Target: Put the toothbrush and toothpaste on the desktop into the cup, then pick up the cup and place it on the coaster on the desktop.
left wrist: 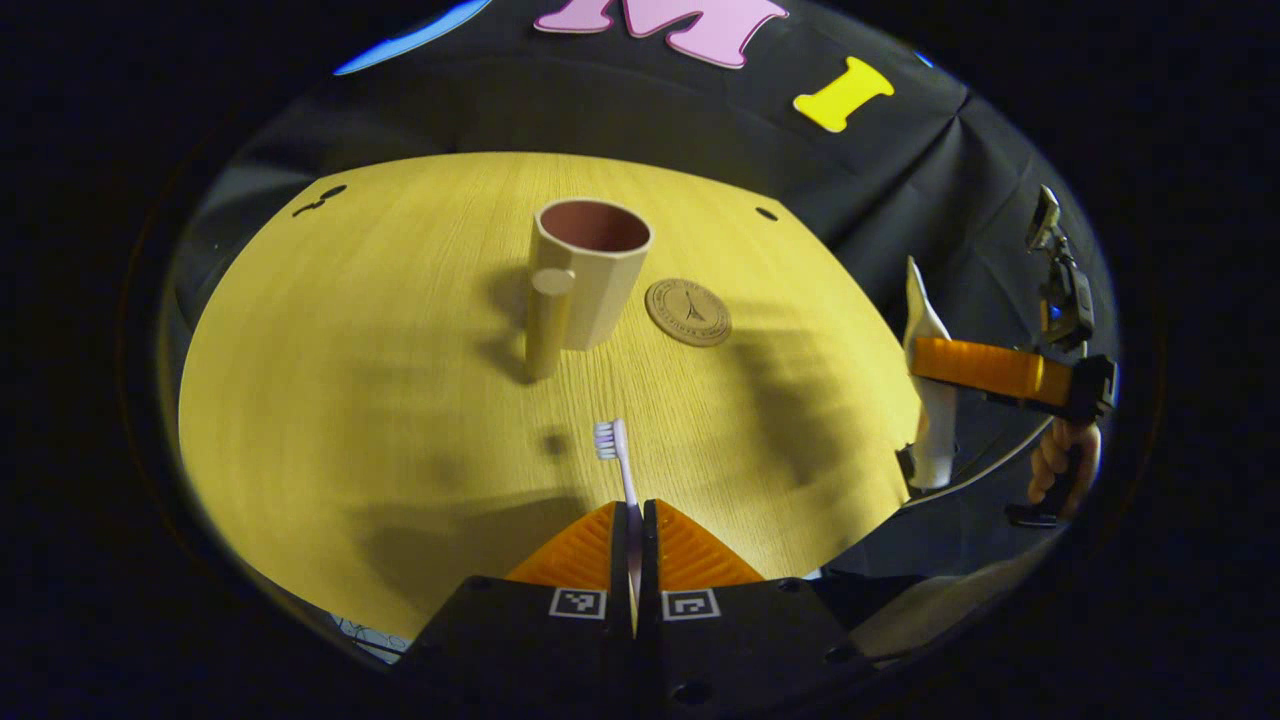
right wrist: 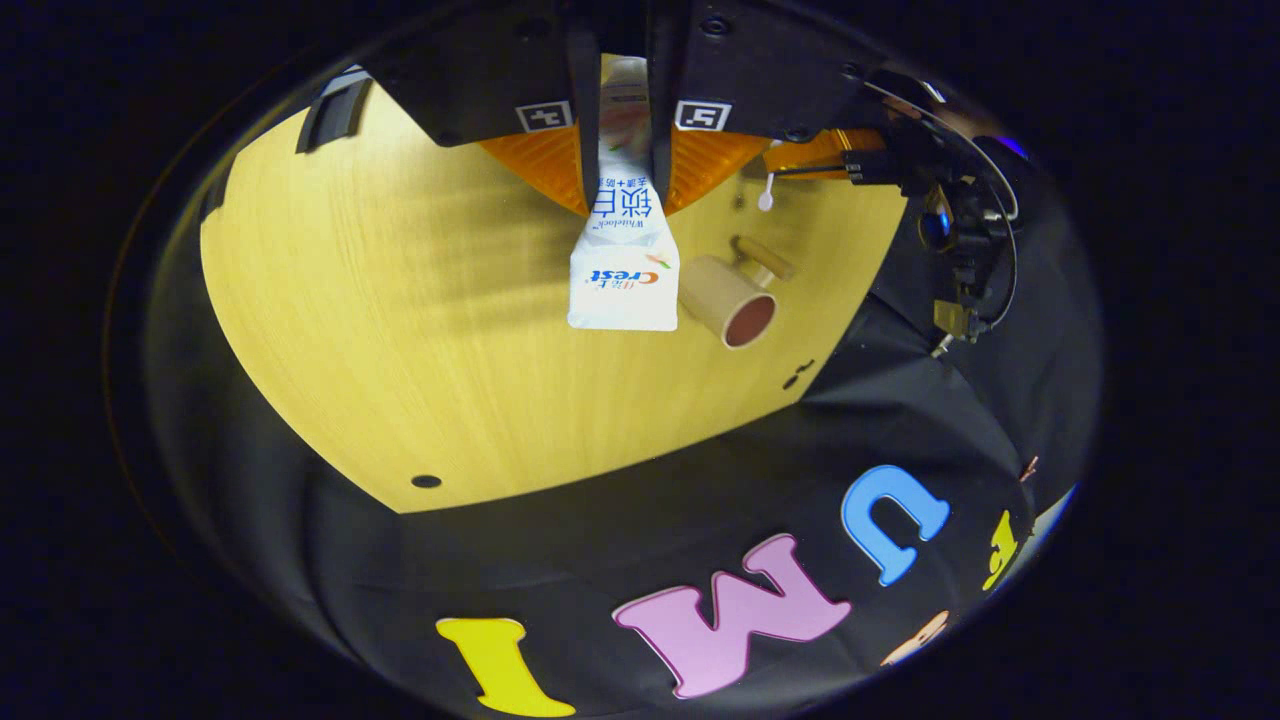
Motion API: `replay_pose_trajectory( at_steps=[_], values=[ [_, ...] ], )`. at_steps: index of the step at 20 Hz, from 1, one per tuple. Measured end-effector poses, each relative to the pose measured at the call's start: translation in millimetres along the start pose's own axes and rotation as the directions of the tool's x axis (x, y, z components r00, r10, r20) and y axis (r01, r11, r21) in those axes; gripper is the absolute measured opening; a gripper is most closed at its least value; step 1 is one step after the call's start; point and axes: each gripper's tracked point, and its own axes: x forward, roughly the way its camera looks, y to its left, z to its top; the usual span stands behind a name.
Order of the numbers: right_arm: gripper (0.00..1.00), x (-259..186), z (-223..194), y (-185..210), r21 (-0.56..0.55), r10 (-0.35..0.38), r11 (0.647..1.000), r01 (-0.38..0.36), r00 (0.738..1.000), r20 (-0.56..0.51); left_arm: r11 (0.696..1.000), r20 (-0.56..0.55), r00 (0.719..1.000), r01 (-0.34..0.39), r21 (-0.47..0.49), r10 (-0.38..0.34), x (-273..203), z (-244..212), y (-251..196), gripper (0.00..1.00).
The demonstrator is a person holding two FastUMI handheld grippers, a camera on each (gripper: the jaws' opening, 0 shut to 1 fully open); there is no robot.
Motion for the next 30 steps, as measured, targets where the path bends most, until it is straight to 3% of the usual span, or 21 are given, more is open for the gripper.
replay_pose_trajectory(
  at_steps=[7,11,15,19,30],
  values=[
    [0.22,49.6,74.0,102.8,-0.091,0.164,0.985,-0.149,0.967,0.197,0.999,0.159,0.987,0.004,0.051,-0.012,-85.8,37.4,25.7,0.06],
    [0.22,97.5,99.1,136.9,-0.124,0.199,0.977,-0.173,0.949,0.244,0.999,0.228,0.974,-0.002,0.033,-0.005,-123.7,50.4,40.0,0.06],
    [0.22,143.3,107.8,142.7,-0.142,0.183,0.978,-0.15,0.947,0.265,0.999,0.248,0.968,-0.039,-0.004,0.039,-144.5,45.5,62.3,0.06],
    [0.22,175.5,95.5,132.6,-0.193,0.135,0.977,-0.089,0.961,0.24,0.997,0.241,0.968,-0.063,-0.049,0.073,-151.4,37.6,87.3,0.06],
    [0.26,197.2,66.2,123.1,-0.213,0.06,0.977,-0.022,0.983,0.175,0.995,0.227,0.971,-0.063,-0.082,0.08,-144.1,38.9,105.9,0.06]
  ],
)
